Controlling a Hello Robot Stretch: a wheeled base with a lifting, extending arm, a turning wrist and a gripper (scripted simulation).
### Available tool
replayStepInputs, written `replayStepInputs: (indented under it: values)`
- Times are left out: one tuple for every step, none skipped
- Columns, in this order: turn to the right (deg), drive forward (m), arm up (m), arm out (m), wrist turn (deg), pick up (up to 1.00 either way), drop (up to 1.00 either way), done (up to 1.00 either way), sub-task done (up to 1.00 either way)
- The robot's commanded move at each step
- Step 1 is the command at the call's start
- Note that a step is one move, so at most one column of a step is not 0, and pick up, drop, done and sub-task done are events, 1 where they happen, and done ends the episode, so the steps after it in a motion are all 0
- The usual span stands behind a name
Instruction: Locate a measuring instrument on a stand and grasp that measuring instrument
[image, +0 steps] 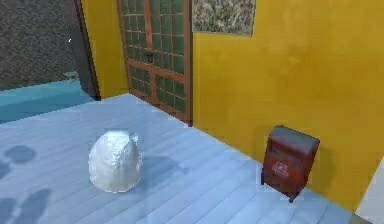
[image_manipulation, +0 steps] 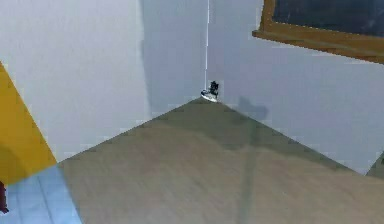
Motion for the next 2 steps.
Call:
replayStepInputs:
  values:
    - [0.0,1.00,0.00,0.00,0.0,0.00,0.00,0.00,0.00]
    - [0.0,0.90,0.00,0.00,0.0,0.00,0.00,0.00,0.00]
